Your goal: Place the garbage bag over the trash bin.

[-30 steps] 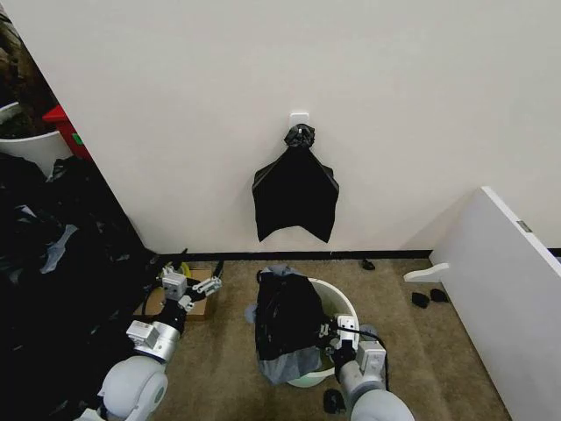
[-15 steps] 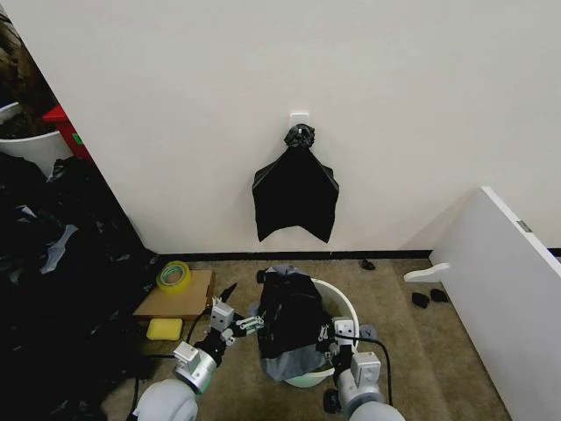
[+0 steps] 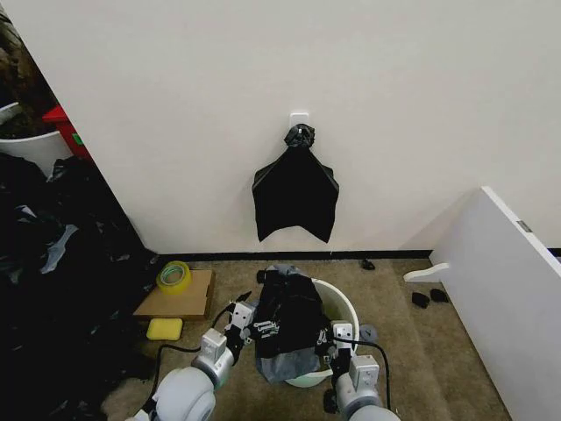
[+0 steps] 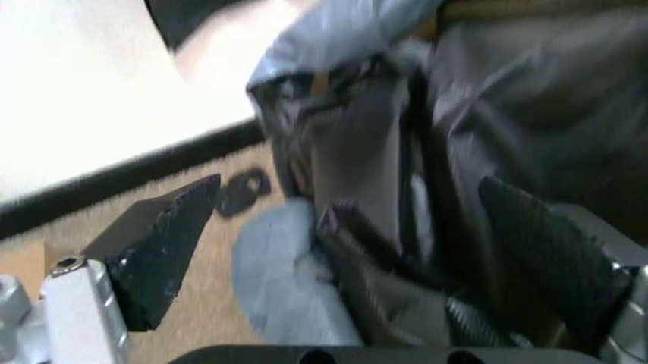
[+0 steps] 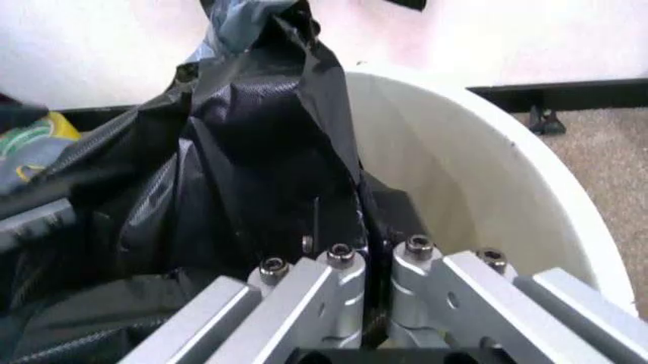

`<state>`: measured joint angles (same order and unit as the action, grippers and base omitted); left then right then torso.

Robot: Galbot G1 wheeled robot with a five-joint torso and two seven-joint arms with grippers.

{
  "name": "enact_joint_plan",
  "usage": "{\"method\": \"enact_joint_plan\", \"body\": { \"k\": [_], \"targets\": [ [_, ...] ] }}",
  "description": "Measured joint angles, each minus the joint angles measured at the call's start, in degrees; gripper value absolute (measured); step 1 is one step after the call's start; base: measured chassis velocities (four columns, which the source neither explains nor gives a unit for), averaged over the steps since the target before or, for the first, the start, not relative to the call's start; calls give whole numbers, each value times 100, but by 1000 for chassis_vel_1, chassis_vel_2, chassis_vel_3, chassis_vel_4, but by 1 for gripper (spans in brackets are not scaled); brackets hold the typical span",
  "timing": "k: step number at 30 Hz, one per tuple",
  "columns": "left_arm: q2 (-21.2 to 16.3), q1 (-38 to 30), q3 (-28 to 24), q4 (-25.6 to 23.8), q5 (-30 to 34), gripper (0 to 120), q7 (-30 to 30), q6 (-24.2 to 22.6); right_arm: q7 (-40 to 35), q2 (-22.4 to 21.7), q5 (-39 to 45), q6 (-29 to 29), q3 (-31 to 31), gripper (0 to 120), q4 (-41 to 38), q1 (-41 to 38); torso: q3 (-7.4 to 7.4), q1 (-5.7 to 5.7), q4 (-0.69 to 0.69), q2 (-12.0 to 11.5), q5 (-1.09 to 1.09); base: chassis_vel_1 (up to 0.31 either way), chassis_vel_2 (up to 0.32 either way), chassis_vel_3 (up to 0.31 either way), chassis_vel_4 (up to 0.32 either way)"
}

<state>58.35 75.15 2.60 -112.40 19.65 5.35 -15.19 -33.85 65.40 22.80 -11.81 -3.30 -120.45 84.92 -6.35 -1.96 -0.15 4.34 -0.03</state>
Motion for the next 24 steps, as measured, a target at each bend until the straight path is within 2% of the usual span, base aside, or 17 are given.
{"method": "enact_joint_plan", "body": {
  "k": [2, 4, 6, 7, 9, 10, 13, 17, 20, 22, 24],
  "targets": [
    [0, -64, -36, -55, 130, 100, 47, -363, 21, 4, -45, 38, 33, 0, -25, 8, 0, 0, 0, 0, -1, 0, 0, 0, 0],
    [1, -84, -46, -70, 165, 100, 55, -497, 28, 5, -52, 46, 39, 0, -29, 8, 0, 0, 1, 0, -1, 0, 0, 0, 0],
    [6, -202, -111, -105, 277, 97, 101, -992, 50, 7, -77, 60, 40, 0, -31, 8, 0, 0, 1, 0, -1, 0, 0, 0, 0],
    [6, -202, -111, -105, 277, 97, 101, -992, 50, 7, -77, 60, 40, 0, -31, 8, 0, 0, 1, 0, -1, 0, 0, 0, 0],
    [14, -369, -210, -120, 349, 96, 153, -1443, 73, 17, -119, 78, 36, 0, -31, 20, 0, 0, 0, 0, 0, 0, 0, 0, 0],
    [14, -369, -210, -120, 349, 96, 153, -1443, 73, 17, -119, 78, 36, 0, -31, 20, 0, 0, 0, 0, 0, 0, 0, 0, 0],
    [52, -521, -313, -149, 433, 95, 208, -1954, 88, 28, -141, 92, 25, 0, -28, 40, 0, 0, 0, 0, 0, 0, 0, 0, 0],
    [122, -590, -324, -141, 545, 92, 186, -2225, 96, 30, -152, 112, 5, 0, -15, 38, 0, 0, 0, 0, 0, 0, 0, 0, 0],
    [197, -609, -308, -72, 685, 76, 161, -2273, 108, 25, -158, 131, -14, 0, -13, 28, 0, 0, 0, 0, -1, 0, 0, 0, 0],
    [203, -610, -302, -65, 716, 74, 164, -2274, 109, 24, -159, 135, -16, 0, -13, 27, 0, 0, 1, 0, -1, 0, 0, 0, 0],
    [223, -612, -263, -52, 863, 61, 244, -2316, 115, 16, -175, 167, -19, 0, -17, 28, 0, 0, 0, 0, -1, 0, 0, 0, 0]
  ]
}}
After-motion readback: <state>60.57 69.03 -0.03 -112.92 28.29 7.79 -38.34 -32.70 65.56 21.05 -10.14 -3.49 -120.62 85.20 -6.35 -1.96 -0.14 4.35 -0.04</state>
